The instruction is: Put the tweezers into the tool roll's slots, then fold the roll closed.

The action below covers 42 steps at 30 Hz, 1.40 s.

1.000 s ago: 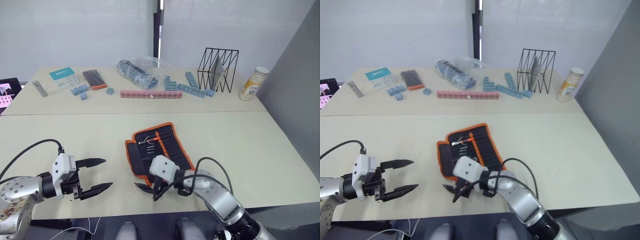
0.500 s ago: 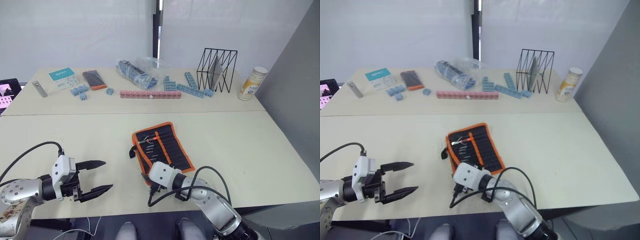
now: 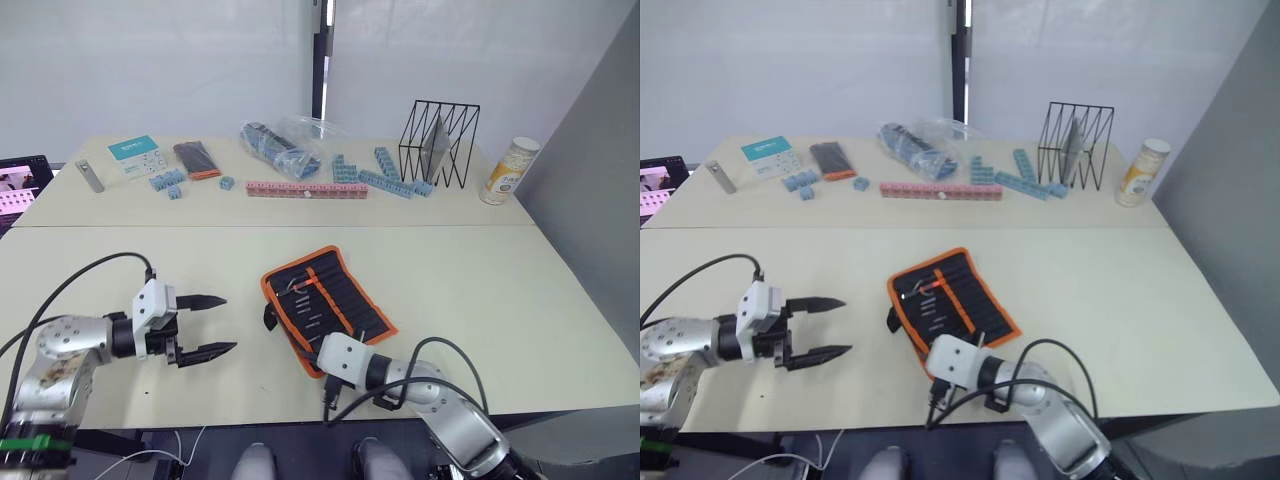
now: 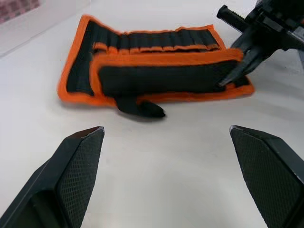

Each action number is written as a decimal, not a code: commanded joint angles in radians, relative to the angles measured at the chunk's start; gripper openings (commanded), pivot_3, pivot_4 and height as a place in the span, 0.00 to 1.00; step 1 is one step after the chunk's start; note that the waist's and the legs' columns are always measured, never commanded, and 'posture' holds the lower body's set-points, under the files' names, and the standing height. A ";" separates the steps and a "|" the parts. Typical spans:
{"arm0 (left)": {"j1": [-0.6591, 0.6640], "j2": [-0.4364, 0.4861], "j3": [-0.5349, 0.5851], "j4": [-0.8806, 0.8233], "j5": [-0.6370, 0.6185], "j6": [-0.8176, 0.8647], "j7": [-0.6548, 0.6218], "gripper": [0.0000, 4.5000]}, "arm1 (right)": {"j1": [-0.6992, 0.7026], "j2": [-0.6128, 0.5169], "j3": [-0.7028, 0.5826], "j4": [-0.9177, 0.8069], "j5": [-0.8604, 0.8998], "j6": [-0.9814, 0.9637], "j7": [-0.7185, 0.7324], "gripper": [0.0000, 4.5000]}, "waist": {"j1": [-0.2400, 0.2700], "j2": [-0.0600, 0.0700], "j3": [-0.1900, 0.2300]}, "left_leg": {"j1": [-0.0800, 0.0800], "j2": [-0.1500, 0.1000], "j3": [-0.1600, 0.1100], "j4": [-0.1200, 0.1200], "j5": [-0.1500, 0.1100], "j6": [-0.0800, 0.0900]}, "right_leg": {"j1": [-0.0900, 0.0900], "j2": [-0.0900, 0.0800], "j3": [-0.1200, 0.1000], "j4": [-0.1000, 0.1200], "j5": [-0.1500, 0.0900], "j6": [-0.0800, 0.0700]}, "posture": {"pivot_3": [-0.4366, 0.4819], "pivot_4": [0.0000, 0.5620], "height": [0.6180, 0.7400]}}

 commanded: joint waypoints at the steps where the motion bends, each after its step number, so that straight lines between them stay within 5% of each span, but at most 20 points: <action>1: -0.138 -0.029 -0.062 0.152 0.046 -0.102 -0.069 1.00 | 0.028 -0.064 -0.039 -0.049 0.031 -0.066 0.067 0.01 | 0.002 0.000 0.000 | 0.000 0.000 0.000 0.000 0.000 0.000 | 0.001 0.000 0.000 0.000 0.000 0.000 | 0.48 0.27 0.81; 6: -0.360 -0.114 -0.164 0.434 0.131 -0.279 -0.186 1.00 | 0.063 -0.119 -0.078 -0.064 0.017 -0.079 0.078 0.01 | 0.002 0.000 0.000 | 0.000 0.000 -0.004 0.001 0.000 0.000 | 0.004 0.004 0.001 0.000 0.000 0.000 | 0.48 0.27 0.81; 13: -0.495 -0.144 -0.341 0.605 0.112 -0.404 -0.229 1.00 | 0.076 -0.089 -0.106 -0.079 -0.018 -0.029 0.025 0.01 | -0.004 0.000 0.000 | 0.000 0.000 -0.006 0.001 0.000 0.000 | 0.005 0.005 0.002 0.000 0.002 0.004 | 0.48 0.27 0.81; 21: -0.596 -0.031 -0.449 0.641 -0.016 -0.346 -0.229 1.00 | 0.090 -0.081 -0.123 -0.082 -0.030 -0.008 0.013 0.01 | -0.004 -0.001 0.001 | -0.001 0.001 -0.009 0.002 0.000 0.000 | 0.005 0.008 0.004 0.001 0.000 0.001 | 0.48 0.27 0.81; 28: -0.526 0.153 -0.547 0.496 -0.145 -0.308 -0.229 1.00 | 0.081 -0.068 -0.112 -0.059 -0.041 -0.008 0.017 0.01 | -0.006 0.000 0.001 | -0.001 0.001 -0.009 0.000 0.000 0.000 | 0.005 0.009 0.005 0.002 -0.001 0.001 | 0.48 0.27 0.81; 34: -0.486 0.091 -0.600 0.484 -0.086 -0.455 -0.229 1.00 | 0.060 -0.043 -0.101 -0.048 -0.045 0.006 0.026 0.01 | 0.005 0.001 0.002 | -0.001 0.001 -0.009 0.003 0.000 0.000 | 0.005 0.009 0.005 0.002 -0.002 -0.001 | 0.48 0.27 0.81; 42: -0.562 -0.048 -0.592 0.698 0.042 -0.659 -0.229 1.00 | 0.065 -0.042 -0.105 -0.064 -0.045 0.028 0.031 0.01 | 0.002 0.000 0.002 | -0.002 0.001 -0.009 0.005 0.000 0.000 | 0.005 0.012 0.009 0.003 -0.002 -0.001 | 0.48 0.27 0.81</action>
